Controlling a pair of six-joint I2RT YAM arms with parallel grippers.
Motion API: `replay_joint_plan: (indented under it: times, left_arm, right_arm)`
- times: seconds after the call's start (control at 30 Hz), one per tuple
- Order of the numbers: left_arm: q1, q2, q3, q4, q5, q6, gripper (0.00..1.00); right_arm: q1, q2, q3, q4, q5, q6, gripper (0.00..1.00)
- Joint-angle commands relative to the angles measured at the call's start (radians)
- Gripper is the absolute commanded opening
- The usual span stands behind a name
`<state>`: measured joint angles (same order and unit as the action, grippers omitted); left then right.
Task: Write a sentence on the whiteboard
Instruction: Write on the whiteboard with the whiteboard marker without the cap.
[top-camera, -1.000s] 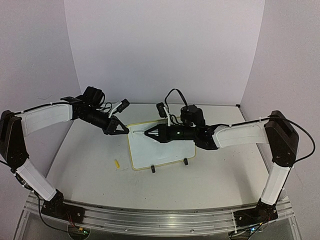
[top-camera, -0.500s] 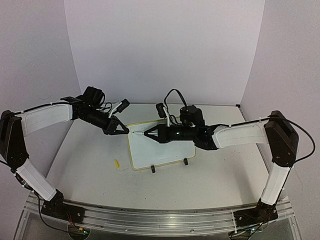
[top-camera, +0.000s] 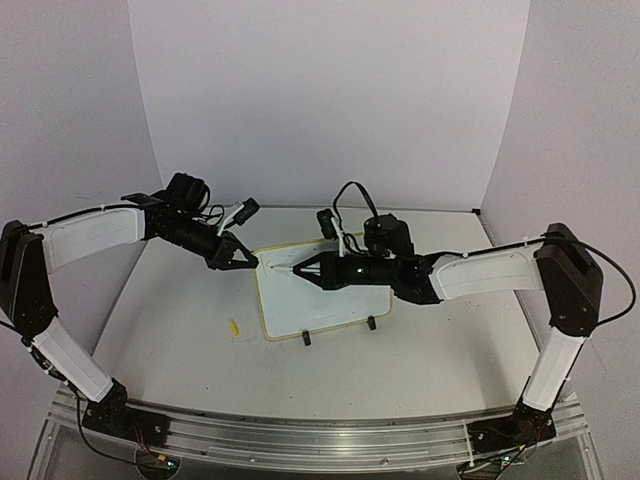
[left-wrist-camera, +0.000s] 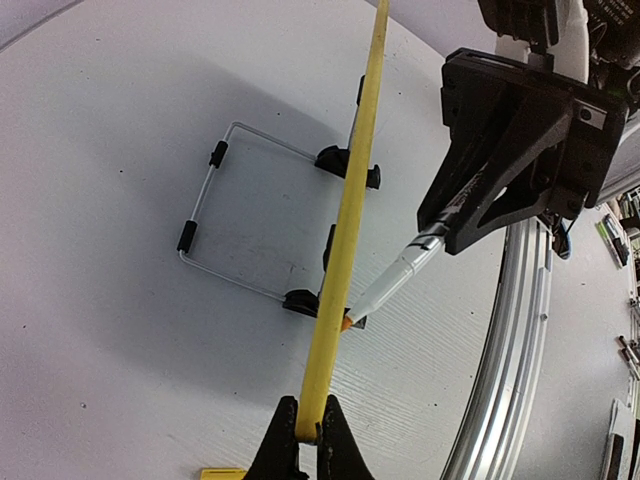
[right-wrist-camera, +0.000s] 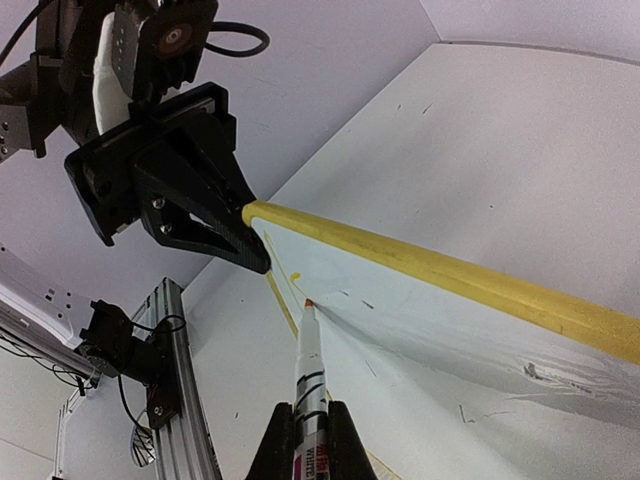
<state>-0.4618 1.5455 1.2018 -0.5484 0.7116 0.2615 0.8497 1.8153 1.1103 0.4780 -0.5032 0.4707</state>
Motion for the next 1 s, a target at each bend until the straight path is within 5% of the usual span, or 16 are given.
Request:
replay_joint_plan:
  times: [0.0, 0.17, 0.97]
  left_arm:
    - [0.003, -0.029, -0.002, 0.01, -0.056, 0.026, 0.0]
    - [0.002, -0.03, -0.001, 0.009, -0.057, 0.026, 0.0]
    - [0.002, -0.031, -0.001, 0.007, -0.057, 0.025, 0.0]
  right_arm:
    - [-0.01, -0.045, -0.014, 0.059, -0.031, -0.013, 0.0]
    - [-0.008, -0.102, -0.059, 0.141, -0.111, 0.016, 0.0]
    - [-0.01, -0.019, -0.003, 0.054, 0.022, 0.01, 0.0]
